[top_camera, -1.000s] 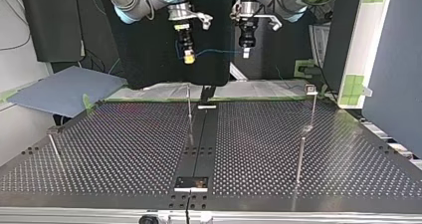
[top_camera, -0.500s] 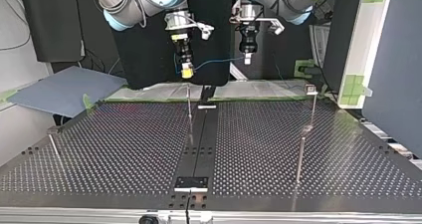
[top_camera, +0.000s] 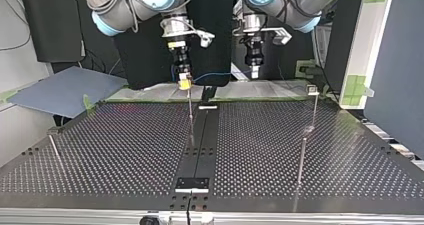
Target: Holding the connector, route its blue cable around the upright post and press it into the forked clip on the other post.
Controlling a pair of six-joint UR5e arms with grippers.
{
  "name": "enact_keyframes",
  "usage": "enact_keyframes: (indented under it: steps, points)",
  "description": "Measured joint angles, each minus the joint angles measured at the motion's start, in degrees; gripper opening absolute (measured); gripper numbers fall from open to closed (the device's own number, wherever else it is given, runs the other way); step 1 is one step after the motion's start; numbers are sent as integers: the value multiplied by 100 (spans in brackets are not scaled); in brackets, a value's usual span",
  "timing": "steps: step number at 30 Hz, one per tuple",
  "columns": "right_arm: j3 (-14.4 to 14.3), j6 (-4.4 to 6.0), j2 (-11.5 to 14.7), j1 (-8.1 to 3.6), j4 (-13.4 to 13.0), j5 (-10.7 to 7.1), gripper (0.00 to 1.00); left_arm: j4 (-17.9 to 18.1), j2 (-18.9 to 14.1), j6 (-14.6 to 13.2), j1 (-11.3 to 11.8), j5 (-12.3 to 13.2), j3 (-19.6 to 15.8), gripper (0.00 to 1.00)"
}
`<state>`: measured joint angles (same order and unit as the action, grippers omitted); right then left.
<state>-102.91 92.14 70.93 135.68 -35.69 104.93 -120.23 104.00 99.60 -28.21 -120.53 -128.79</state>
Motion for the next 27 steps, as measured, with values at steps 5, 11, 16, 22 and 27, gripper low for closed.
enact_keyframes:
  steps: [5,11,16,22,27]
  points:
    - [190,-15,122,-41,198,-54,0,-238,-255,2,126,-116,3,0]
    - [362,-23,144,-52,327,-235,0,-514,-549,61,265,-214,44,0]
    - [559,-31,145,-54,554,-482,0,-733,-775,147,375,-227,193,0]
    - [855,-24,142,-59,829,-719,0,-1004,-1048,169,500,-229,457,0]
    - [1095,-8,140,-66,1036,-813,0,-1272,-1314,195,626,-233,722,0]
